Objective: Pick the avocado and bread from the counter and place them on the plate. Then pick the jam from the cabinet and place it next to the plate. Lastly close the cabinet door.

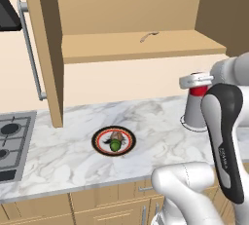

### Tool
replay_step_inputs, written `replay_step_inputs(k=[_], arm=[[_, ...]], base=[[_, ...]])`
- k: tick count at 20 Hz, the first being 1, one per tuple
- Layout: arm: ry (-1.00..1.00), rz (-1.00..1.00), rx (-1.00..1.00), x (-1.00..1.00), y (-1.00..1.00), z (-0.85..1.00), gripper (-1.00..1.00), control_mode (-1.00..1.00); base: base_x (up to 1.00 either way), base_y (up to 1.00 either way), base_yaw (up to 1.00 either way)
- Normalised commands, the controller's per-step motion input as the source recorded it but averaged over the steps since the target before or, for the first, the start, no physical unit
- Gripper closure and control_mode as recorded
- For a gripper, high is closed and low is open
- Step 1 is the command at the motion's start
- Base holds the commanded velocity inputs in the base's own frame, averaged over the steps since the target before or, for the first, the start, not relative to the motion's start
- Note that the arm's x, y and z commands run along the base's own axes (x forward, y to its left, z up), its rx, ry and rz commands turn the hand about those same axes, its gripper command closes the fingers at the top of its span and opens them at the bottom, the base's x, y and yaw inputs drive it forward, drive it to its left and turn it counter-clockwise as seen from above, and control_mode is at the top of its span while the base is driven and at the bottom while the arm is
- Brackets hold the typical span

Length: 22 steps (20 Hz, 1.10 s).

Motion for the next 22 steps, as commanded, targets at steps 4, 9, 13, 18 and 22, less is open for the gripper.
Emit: replay_step_inputs(k=[4, 9, 13, 18, 22], arm=[[0.00, 0.04, 0.00, 0.00, 0.01, -0.55, 1.00, -1.00], [0.00, 0.04, 0.00, 0.00, 0.01, -0.53, 1.00, -1.00], [0.01, 0.05, 0.00, 0.00, 0.01, -0.48, 1.00, -1.00], [0.04, 0.10, 0.00, 0.06, 0.00, -0.35, 1.00, -1.00], [0.03, 0.13, 0.00, 0.15, 0.00, -0.33, 1.00, -1.00]], base=[[0.00, 0.00, 0.00], [0.00, 0.00, 0.00], [0.00, 0.00, 0.00], [0.00, 0.00, 0.00], [0.00, 0.00, 0.00]])
